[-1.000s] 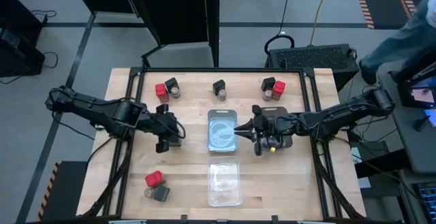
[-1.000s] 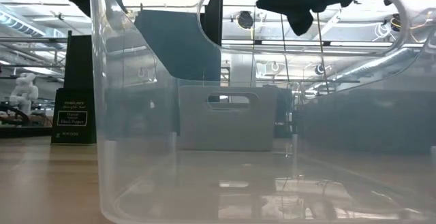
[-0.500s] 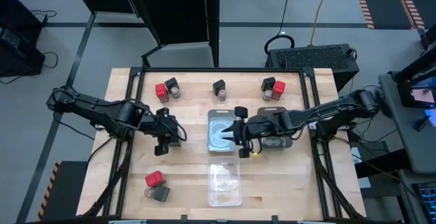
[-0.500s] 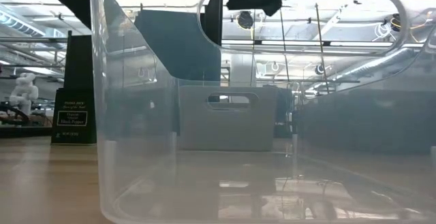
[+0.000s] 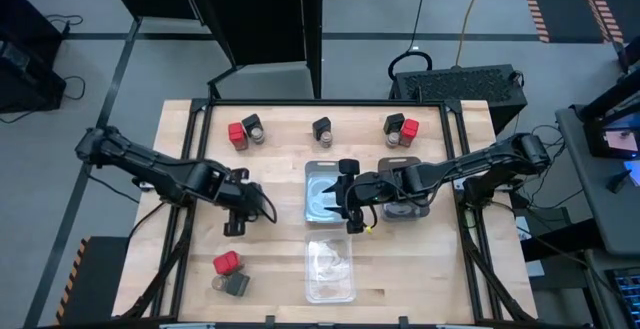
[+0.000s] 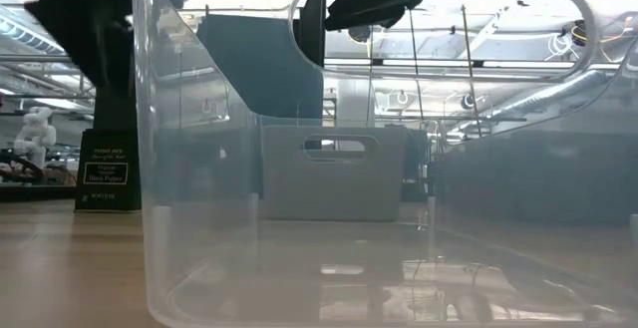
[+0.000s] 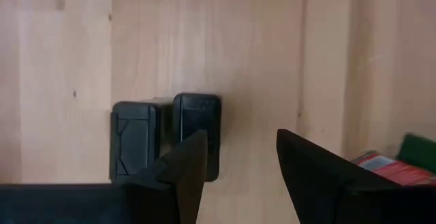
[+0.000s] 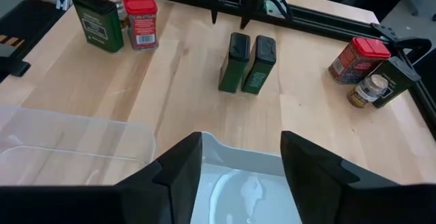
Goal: Sort spices by type
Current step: Put the black spice can into the gray bin
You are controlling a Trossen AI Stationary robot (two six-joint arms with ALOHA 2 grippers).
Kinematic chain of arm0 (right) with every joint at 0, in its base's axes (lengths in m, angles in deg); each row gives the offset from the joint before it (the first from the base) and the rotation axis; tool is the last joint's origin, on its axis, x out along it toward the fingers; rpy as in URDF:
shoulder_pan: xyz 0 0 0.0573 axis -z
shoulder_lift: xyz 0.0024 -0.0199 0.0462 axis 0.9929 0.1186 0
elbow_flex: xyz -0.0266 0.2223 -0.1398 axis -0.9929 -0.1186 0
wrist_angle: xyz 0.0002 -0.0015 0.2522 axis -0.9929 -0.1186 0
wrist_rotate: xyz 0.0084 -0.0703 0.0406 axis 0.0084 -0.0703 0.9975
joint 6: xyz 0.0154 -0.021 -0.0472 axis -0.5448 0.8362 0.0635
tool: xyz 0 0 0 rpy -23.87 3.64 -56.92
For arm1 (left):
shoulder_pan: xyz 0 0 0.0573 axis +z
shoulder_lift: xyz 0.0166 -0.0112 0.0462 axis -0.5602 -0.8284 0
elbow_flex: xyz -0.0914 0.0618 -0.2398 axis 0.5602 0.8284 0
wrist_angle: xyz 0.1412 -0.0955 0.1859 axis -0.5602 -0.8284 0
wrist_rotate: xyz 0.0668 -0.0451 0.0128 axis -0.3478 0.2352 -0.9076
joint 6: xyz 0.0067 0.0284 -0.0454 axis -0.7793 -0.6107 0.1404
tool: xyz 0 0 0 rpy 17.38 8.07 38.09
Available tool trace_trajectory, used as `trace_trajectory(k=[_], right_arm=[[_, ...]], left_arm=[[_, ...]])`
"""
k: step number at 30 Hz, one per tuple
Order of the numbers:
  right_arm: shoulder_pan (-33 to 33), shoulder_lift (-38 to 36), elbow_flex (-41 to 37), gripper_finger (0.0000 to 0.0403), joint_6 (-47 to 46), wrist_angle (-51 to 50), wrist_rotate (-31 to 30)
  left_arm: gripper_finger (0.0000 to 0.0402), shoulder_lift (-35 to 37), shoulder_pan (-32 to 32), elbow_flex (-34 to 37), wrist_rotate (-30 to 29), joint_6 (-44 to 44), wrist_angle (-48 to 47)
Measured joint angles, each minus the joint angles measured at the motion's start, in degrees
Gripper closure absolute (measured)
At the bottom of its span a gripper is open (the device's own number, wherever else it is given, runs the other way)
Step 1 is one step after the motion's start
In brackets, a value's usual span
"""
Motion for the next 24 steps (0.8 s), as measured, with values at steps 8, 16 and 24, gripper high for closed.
trace_trajectory(k=[8,16,24], right_arm=[[0.00,-0.02,0.00,0.0218,-0.17,-0.18,0.00],[0.00,-0.04,0.00,0.0218,-0.19,-0.97,0.00],[0.00,-0.04,0.00,0.0218,-0.19,-1.37,0.00]], left_arm=[[0.0217,-4.53,0.03,0.19,-3.55,-1.70,-0.06],[0.0217,-5.96,0.03,0.21,-5.77,-3.22,-0.10],[0.0217,-5.94,0.03,0.21,-6.96,-2.68,-0.06]])
